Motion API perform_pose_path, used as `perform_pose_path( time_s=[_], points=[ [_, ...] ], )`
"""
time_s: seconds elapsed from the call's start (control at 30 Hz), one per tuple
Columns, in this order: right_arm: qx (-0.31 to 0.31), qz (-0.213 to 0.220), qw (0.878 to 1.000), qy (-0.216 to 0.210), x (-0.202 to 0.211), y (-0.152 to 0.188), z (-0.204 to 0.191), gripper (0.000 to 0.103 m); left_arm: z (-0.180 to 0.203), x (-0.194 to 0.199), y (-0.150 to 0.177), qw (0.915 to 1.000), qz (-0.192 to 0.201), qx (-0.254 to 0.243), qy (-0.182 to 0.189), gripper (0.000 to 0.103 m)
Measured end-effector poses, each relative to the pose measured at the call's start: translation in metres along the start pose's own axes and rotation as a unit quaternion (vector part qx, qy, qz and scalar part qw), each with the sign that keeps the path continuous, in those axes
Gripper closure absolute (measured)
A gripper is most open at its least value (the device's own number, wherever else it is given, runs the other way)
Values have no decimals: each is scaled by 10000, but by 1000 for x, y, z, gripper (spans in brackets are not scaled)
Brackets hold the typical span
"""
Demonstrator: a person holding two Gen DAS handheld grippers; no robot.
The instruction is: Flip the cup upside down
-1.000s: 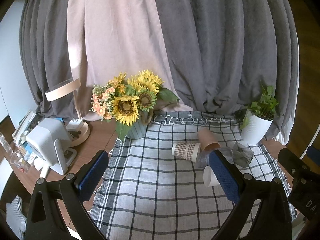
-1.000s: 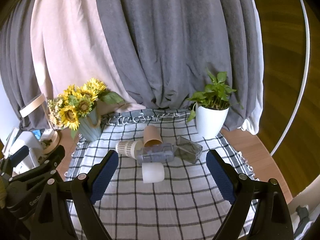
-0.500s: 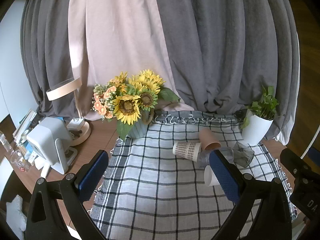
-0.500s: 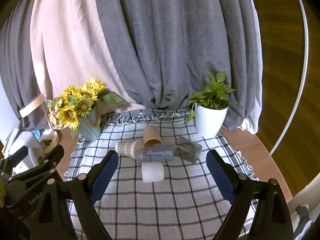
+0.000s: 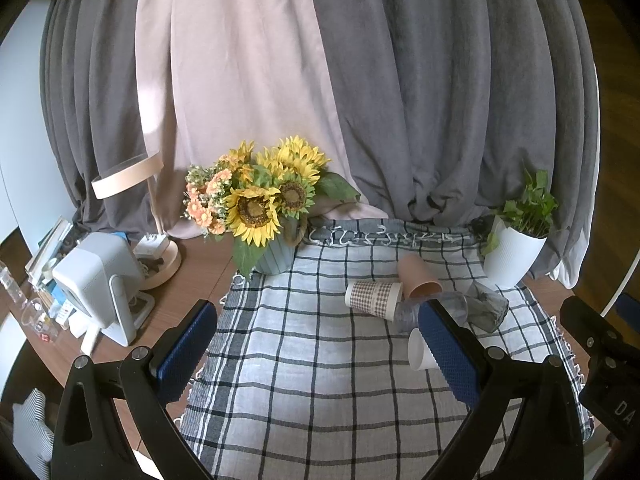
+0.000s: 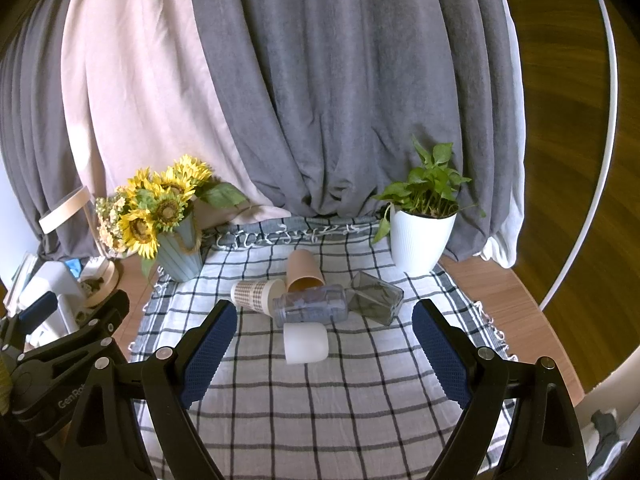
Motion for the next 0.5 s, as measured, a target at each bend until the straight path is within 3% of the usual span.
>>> perform_pose_path(
  time_s=[0.5],
  points=[
    [-3,-12,10000,5,-3,1,0,13,0,-6,-1,9999,-83,-20,79,0]
  ],
)
Point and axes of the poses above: each gripper's, at about its wrist camera, not at the fingertips, and x roughly against the way its jaws point, z to its right, y to its underside, the point moved 10 cm from there along -x, roughly the way its jaws point, and after that the axes turned 8 degrees about -z, right-handed, at the moved point
